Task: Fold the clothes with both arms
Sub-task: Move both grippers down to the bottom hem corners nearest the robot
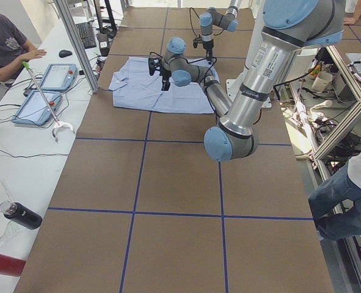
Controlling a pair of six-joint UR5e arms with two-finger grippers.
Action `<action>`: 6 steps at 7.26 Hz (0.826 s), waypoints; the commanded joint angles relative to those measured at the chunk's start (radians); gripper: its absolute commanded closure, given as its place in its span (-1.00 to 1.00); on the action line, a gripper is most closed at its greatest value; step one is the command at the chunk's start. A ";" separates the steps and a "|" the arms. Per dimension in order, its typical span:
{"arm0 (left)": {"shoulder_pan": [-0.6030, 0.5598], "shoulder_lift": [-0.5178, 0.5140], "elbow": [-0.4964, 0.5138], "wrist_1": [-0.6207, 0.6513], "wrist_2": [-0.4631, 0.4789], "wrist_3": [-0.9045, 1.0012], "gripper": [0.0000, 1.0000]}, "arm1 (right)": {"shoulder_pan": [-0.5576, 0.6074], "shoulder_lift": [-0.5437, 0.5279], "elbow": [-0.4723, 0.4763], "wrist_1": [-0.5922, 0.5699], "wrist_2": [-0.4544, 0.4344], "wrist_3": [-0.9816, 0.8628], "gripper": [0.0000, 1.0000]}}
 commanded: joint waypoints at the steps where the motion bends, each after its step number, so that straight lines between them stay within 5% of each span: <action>1: -0.001 0.006 -0.003 0.002 0.000 0.000 -0.89 | 0.003 0.005 0.007 -0.004 0.010 0.001 1.00; 4: 0.051 0.068 -0.036 0.005 0.000 -0.018 -0.97 | 0.027 0.001 0.059 -0.004 0.009 0.003 1.00; 6: 0.187 0.156 -0.108 0.005 0.030 -0.119 -0.99 | 0.050 0.003 0.077 -0.004 0.009 0.003 1.00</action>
